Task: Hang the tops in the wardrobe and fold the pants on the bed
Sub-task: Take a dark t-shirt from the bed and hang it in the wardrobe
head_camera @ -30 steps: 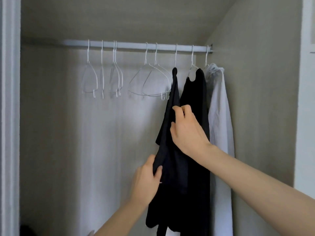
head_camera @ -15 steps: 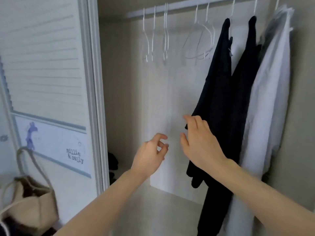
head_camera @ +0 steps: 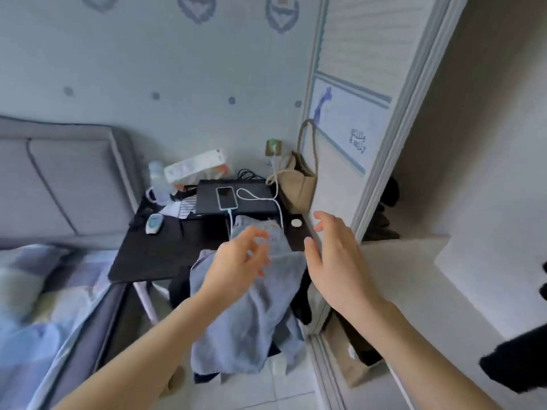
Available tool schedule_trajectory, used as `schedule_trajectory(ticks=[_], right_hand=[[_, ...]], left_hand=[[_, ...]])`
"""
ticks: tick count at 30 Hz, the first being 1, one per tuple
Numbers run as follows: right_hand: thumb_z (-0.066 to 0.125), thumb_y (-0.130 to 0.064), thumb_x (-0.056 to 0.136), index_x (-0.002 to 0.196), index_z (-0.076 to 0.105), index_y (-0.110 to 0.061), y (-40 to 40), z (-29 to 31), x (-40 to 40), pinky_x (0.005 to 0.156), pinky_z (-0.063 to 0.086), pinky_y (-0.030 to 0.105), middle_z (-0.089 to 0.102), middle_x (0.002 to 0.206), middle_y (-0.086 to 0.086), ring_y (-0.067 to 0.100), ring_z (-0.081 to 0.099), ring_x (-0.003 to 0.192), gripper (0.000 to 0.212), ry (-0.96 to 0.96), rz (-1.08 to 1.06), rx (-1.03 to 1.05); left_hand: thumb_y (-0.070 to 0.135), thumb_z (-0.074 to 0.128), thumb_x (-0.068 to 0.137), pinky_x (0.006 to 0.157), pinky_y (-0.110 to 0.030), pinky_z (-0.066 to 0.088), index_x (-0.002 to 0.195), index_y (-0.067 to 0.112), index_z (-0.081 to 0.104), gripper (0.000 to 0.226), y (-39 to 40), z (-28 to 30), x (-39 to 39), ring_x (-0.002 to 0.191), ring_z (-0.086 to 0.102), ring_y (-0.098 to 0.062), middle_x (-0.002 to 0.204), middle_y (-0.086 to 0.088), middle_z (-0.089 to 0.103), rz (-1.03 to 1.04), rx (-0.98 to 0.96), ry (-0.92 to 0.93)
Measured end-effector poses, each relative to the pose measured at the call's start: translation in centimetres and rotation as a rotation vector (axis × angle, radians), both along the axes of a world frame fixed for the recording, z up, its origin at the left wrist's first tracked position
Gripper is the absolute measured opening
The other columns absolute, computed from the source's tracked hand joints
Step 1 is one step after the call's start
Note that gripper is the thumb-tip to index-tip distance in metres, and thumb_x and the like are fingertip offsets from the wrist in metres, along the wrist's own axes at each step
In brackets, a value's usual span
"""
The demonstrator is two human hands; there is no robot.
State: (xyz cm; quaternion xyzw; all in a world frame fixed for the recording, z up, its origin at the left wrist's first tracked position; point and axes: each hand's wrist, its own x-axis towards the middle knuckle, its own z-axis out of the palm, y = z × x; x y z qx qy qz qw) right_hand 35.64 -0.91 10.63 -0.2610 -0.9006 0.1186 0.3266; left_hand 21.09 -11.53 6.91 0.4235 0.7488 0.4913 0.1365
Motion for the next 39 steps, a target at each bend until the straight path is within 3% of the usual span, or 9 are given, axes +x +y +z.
schedule_trajectory(ticks=[3,4,10,16,21,26,32,37,39], right_hand=[[0.054,-0.019,0.095,0.132,0.046,-0.006,-4.4,-1.9,-3.1,0.085,0.043,0.03,0.056,0.118,0.008,0.026,0.053,0.11,0.041,-0.027,0.144,-0.028],[0.054,-0.019,0.095,0.132,0.046,-0.006,-9.7,-3.2,-6.1,0.085,0.042,0.029,0.056,0.117,0.008,0.026,0.053,0.11,0.04,-0.029,0.283,-0.059],[0.052,-0.019,0.092,0.124,0.051,-0.004,-22.2,-7.4,-12.0,0.088,0.045,0.038,0.058,0.111,0.011,0.031,0.055,0.104,0.035,-0.123,0.546,-0.123],[0.051,-0.019,0.094,0.129,0.048,-0.007,-41.4,-14.3,-17.3,0.092,0.043,0.038,0.055,0.119,0.008,0.028,0.051,0.113,0.037,-0.403,0.816,-0.218],[0.048,-0.02,0.096,0.13,0.047,-0.01,-55.4,-19.6,-20.6,0.095,0.039,0.035,0.053,0.122,0.007,0.026,0.049,0.116,0.035,-0.659,0.985,-0.237],[0.046,-0.02,0.097,0.128,0.048,-0.009,-64.5,-23.8,-24.1,0.097,0.04,0.036,0.052,0.128,0.008,0.026,0.048,0.12,0.033,-0.871,1.113,-0.281],[0.044,-0.027,0.099,0.119,0.052,-0.011,-73.7,-30.3,-30.5,0.085,0.039,0.033,0.055,0.121,0.007,0.025,0.052,0.11,0.027,-1.087,1.243,-0.231],[0.044,-0.028,0.099,0.108,0.056,-0.01,-81.9,-39.4,-36.8,0.087,0.043,0.038,0.058,0.113,0.011,0.028,0.053,0.105,0.024,-1.172,1.394,-0.107],[0.045,-0.031,0.098,0.107,0.058,-0.011,-85.2,-43.1,-38.5,0.09,0.044,0.041,0.059,0.111,0.011,0.03,0.054,0.105,0.025,-1.173,1.449,-0.048]], left_hand=[[0.021,0.052,0.099,0.055,-0.024,0.049,0.103,0.026,0.06,0.01,-6.7,-1.2,-1.6,0.056,0.067,-0.012,0.072,0.002,0.07,0.175,-0.026,-0.063],[0.02,0.052,0.098,0.058,-0.025,0.051,0.102,0.025,0.06,0.011,-13.7,-2.6,-2.5,0.056,0.067,-0.013,0.072,0.002,0.07,0.315,-0.041,-0.089],[0.019,0.052,0.098,0.061,-0.038,0.053,0.097,0.032,0.058,0.015,-29.6,-8.7,-3.2,0.052,0.065,-0.019,0.069,0.003,0.069,0.628,-0.037,-0.294],[0.017,0.052,0.097,0.065,-0.04,0.054,0.096,0.03,0.059,0.015,-54.1,-15.8,-1.9,0.052,0.065,-0.025,0.068,-0.001,0.069,0.997,-0.128,-0.465],[0.012,0.049,0.098,0.049,-0.031,0.049,0.098,0.021,0.058,0.012,-69.7,-20.7,1.0,0.052,0.067,-0.023,0.069,-0.002,0.07,1.252,-0.222,-0.61],[0.013,0.053,0.098,0.069,-0.051,0.059,0.097,0.018,0.059,0.009,-77.8,-25.4,2.6,0.064,0.069,-0.03,0.067,-0.006,0.068,1.419,-0.165,-0.831],[0.01,0.054,0.092,0.066,-0.032,0.055,0.104,0.01,0.063,0.015,-84.1,-31.0,0.6,0.076,0.068,-0.024,0.086,-0.01,0.07,1.549,-0.331,-0.912],[0.018,0.053,0.092,0.073,-0.029,0.042,0.095,0.019,0.064,0.011,-89.4,-37.8,-4.6,0.09,0.062,-0.023,0.095,-0.003,0.068,1.561,-0.555,-0.967],[0.017,0.052,0.091,0.081,-0.03,0.045,0.104,0.015,0.064,0.018,-91.2,-40.6,-6.6,0.102,0.061,-0.026,0.105,-0.006,0.066,1.568,-0.591,-0.951]])
